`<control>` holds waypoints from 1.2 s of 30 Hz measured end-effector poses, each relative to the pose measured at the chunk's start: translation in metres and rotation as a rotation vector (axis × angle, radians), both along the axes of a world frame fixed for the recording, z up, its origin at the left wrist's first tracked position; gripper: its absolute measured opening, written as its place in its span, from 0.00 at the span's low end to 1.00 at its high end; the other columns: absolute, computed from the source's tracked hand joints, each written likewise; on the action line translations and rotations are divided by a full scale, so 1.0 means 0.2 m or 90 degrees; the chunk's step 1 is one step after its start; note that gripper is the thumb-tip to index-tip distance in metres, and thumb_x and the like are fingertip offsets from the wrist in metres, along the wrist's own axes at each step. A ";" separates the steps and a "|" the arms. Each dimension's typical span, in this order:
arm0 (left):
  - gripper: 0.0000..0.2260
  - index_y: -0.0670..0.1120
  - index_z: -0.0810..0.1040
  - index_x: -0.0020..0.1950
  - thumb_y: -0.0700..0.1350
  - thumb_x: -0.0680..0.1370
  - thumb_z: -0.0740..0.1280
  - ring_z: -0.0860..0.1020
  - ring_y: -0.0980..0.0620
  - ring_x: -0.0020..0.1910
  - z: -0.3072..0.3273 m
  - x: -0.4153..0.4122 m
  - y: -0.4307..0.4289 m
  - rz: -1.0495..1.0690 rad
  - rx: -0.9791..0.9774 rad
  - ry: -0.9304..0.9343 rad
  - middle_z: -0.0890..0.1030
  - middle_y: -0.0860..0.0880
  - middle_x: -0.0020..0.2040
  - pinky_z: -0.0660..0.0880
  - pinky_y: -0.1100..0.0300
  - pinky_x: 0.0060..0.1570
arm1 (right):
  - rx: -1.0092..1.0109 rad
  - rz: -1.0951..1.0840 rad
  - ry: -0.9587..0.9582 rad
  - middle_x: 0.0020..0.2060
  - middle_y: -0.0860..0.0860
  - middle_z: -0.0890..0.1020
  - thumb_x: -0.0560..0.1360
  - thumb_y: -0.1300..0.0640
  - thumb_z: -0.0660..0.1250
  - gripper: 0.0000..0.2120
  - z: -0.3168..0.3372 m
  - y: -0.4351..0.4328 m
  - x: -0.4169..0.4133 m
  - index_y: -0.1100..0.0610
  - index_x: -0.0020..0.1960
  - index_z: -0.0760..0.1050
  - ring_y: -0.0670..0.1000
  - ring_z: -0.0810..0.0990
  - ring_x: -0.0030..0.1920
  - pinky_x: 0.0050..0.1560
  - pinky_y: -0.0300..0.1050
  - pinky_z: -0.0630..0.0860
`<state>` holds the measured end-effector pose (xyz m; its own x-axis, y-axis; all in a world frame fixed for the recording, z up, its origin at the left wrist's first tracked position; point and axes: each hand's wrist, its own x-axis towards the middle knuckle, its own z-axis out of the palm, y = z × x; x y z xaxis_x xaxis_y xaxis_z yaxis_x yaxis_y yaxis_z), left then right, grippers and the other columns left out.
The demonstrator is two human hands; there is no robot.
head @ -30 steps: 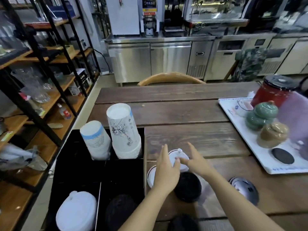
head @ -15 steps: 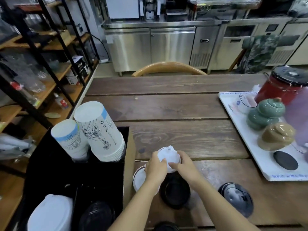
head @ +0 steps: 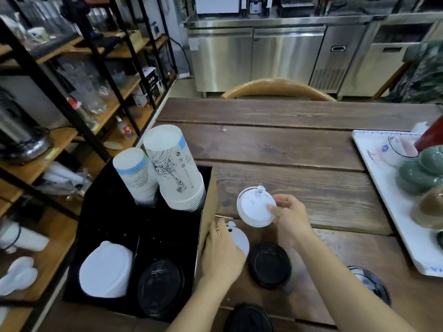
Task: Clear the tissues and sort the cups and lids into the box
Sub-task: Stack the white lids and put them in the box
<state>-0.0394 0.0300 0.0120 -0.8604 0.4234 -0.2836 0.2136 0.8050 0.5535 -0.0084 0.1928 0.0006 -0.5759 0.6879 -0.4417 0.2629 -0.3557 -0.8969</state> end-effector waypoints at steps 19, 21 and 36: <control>0.18 0.41 0.69 0.64 0.31 0.76 0.57 0.72 0.50 0.61 -0.15 0.05 -0.02 0.151 0.222 -0.123 0.73 0.46 0.63 0.64 0.65 0.55 | 0.172 0.176 -0.103 0.48 0.52 0.78 0.74 0.66 0.67 0.08 -0.04 -0.01 0.16 0.58 0.51 0.74 0.54 0.77 0.52 0.48 0.46 0.72; 0.12 0.44 0.71 0.61 0.36 0.78 0.58 0.73 0.49 0.59 -0.16 0.04 -0.01 0.200 0.244 -0.187 0.74 0.46 0.62 0.67 0.62 0.56 | 0.179 0.195 -0.122 0.50 0.53 0.79 0.74 0.66 0.66 0.07 -0.05 -0.01 0.14 0.57 0.51 0.74 0.55 0.77 0.52 0.45 0.43 0.72; 0.08 0.47 0.69 0.53 0.37 0.77 0.63 0.73 0.51 0.49 -0.08 -0.01 0.04 0.330 0.395 -0.432 0.73 0.55 0.45 0.76 0.52 0.48 | 0.235 0.331 -0.148 0.52 0.52 0.83 0.76 0.61 0.65 0.12 -0.12 -0.08 0.10 0.59 0.59 0.78 0.51 0.79 0.53 0.48 0.39 0.73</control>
